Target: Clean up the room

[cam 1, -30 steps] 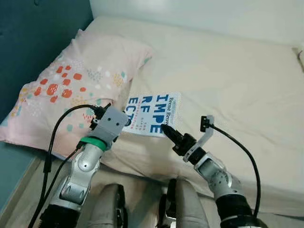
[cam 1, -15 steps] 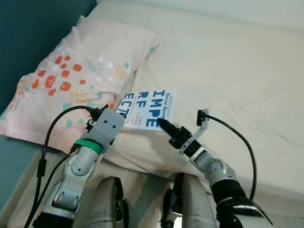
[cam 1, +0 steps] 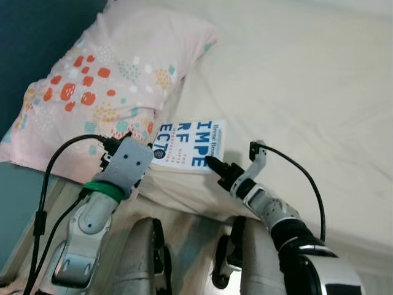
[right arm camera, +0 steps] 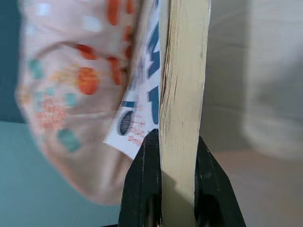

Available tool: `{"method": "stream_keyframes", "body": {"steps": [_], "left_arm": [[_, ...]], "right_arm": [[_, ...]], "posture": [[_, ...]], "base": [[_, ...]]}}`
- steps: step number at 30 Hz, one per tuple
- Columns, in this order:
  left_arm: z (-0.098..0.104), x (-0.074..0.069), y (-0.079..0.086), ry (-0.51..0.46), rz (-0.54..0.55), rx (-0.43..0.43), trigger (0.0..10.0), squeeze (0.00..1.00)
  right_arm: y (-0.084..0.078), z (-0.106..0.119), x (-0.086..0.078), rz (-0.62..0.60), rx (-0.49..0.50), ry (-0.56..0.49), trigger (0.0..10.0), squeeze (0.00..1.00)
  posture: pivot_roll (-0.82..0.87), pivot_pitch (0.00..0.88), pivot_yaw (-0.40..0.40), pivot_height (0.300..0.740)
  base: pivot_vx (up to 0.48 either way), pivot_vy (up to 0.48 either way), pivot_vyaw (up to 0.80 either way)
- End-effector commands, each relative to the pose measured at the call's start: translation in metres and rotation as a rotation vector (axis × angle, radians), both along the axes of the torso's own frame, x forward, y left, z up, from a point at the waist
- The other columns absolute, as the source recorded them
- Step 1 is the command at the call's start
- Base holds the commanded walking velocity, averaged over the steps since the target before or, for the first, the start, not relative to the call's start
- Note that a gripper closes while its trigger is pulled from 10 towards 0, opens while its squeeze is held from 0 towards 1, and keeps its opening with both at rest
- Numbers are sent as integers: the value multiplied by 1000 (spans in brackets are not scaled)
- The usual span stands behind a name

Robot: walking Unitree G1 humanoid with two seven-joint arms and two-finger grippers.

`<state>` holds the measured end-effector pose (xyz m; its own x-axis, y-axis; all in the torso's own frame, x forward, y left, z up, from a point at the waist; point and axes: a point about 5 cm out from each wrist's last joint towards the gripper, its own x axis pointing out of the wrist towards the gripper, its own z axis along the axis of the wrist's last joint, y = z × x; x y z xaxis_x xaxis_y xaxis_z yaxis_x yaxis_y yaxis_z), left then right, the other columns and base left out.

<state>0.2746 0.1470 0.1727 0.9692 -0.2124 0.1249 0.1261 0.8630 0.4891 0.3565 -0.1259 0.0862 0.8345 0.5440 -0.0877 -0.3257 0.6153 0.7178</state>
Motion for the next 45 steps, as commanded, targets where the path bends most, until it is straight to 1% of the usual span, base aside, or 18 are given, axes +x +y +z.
{"method": "stream_keyframes", "body": {"steps": [1,5,6,8,9,13,14,15,20,22,25,34,35,36,37,38,42,45], "left_arm": [[-5,-4,3,33,7,4,10000,0],[-4,-4,1,39,5,3,10000,0],[-3,-3,1,41,5,2,10000,0],[-3,-3,1,41,5,2,10000,0],[-3,-3,0,45,6,2,10000,0],[-3,-1,-1,50,7,-1,10000,0],[-3,1,-4,46,6,-7,10000,0],[-3,4,-7,38,4,-18,10000,0],[-3,9,-13,23,2,-40,10000,0],[-4,15,-20,16,-4,-63,10000,0],[-4,17,-23,14,-8,-71,10000,0],[-4,31,-37,-2,-40,-96,10000,0],[-4,34,-38,1,-44,-105,10000,0],[-9,38,-38,42,-39,-144,10000,0],[-9,38,-38,42,-39,-144,10000,0],[-15,40,-34,82,-18,-178,10000,0],[-24,44,-24,138,32,-233,10000,0],[-27,45,-20,154,48,-254,10000,0]], "right_arm": [[-6,-13,-5,-27,-39,55,10000,0],[-7,-18,-7,-35,-58,80,10000,0],[-8,-20,-8,-39,-61,87,10000,773],[-8,-20,-8,-39,-61,87,10000,773],[-8,-21,-8,-43,-58,94,10000,1000],[-9,-21,-8,-49,-57,108,10000,1000],[-10,-22,-8,-45,-60,110,10000,565],[-12,-22,-10,-32,-68,106,10000,0],[-21,-24,-11,-44,-66,104,10000,0],[-38,-25,-15,-85,-42,85,10000,0],[-45,-27,-19,-95,-20,75,10000,0],[-58,-41,-49,-62,-38,-9,10000,0],[-61,-34,-53,-83,-124,-93,10000,0],[-63,-8,-54,-185,-320,-290,10000,0],[-63,-8,-54,-185,-320,-290,10000,0],[-65,15,-50,-327,-435,-424,10000,0],[-62,48,-42,-507,-560,-583,10000,0],[-59,57,-41,-548,-590,-631,10000,0]], "posture": [[165,350,92,606],[165,350,93,606],[161,347,92,606],[161,347,92,606],[158,341,90,606],[137,320,77,606],[124,305,66,606],[108,290,53,606],[90,272,41,606],[28,211,15,606],[23,206,14,606],[-52,128,6,606],[-65,111,8,606],[-81,94,14,606],[-81,94,14,606],[-92,83,18,606],[-100,50,24,606],[-100,50,24,606]], "base": [[0,0,0],[0,0,0],[0,0,0],[0,0,0],[0,0,0],[0,0,0],[0,0,0],[0,0,0],[0,0,0],[0,0,0],[0,0,0],[0,0,0],[0,0,0],[0,0,0],[0,0,0],[0,0,0],[0,0,0],[0,0,0]]}}
